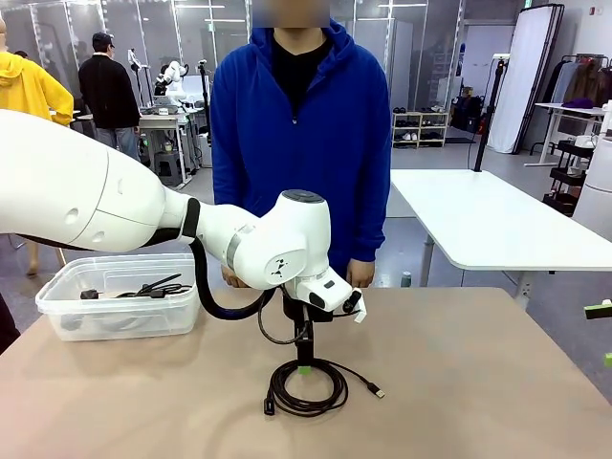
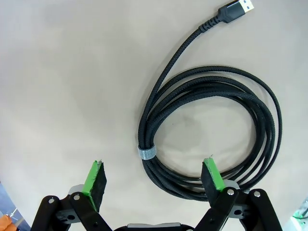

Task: Organize and store the cables.
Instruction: Place the USB Extension Cable into the Organizing box.

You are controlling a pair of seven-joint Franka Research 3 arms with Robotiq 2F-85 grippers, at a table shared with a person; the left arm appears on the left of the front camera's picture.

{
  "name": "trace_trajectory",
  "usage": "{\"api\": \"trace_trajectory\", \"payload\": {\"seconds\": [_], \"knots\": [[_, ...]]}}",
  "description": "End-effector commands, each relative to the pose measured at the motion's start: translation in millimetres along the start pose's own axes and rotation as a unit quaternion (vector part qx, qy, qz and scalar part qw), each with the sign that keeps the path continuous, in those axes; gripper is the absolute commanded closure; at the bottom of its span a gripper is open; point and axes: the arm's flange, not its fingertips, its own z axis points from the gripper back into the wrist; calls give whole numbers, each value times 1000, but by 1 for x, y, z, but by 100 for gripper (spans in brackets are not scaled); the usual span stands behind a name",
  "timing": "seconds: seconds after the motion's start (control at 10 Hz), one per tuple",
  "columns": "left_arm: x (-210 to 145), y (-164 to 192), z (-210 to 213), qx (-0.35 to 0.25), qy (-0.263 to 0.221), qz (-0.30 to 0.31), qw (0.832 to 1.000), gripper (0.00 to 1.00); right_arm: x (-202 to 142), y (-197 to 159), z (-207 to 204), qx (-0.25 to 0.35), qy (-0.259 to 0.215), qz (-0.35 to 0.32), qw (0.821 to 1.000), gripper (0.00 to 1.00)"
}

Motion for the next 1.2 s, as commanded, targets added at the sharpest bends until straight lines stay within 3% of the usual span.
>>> {"api": "trace_trajectory", "payload": {"seconds": [0.0, 0.6, 0.9, 1.0, 1.1], "knots": [[-1, 4, -9, -1, -15, -7, 1000, 0, 3, 0, 0, -6, 4, -7, 1000, 0], [0, 9, -22, -3, -3, -6, 1000, 0, 3, 0, 0, -6, 4, -7, 1000, 0], [1, 7, -19, 4, 0, -3, 1000, 92, 3, 0, 0, -6, 4, -7, 1000, 0], [1, 7, -20, 2, 0, -3, 1000, 100, 3, 0, 0, -6, 4, -7, 1000, 0], [1, 7, -20, -1, -1, -5, 1000, 100, 3, 0, 0, -6, 4, -7, 1000, 0]]}}
